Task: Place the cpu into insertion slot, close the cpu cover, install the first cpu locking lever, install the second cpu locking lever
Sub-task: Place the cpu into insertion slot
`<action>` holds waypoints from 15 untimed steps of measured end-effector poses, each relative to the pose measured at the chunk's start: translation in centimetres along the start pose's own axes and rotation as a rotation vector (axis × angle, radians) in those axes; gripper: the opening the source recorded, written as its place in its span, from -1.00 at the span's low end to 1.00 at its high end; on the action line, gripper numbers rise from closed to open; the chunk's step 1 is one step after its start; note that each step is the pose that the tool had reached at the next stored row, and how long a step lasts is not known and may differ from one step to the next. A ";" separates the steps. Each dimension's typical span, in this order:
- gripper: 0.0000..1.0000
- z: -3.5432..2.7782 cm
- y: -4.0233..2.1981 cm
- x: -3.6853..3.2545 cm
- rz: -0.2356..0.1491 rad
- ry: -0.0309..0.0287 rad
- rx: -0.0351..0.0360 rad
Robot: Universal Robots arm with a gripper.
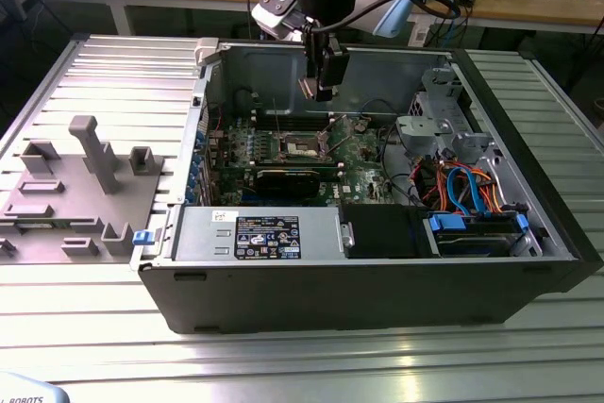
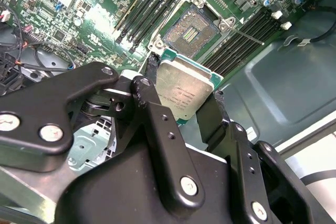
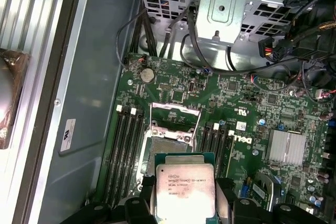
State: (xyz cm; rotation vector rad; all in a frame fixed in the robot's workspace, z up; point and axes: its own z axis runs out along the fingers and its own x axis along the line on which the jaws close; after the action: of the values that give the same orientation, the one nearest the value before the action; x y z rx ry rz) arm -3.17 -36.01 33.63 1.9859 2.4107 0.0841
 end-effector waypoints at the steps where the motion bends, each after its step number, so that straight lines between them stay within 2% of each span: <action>1: 0.08 0.00 0.00 0.00 0.001 -0.0001 0.0000; 15: 0.08 0.00 0.00 0.00 0.017 -0.0009 -0.0003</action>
State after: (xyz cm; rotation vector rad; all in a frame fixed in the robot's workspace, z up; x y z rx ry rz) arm -3.17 -36.01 33.63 2.0065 2.3930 0.0838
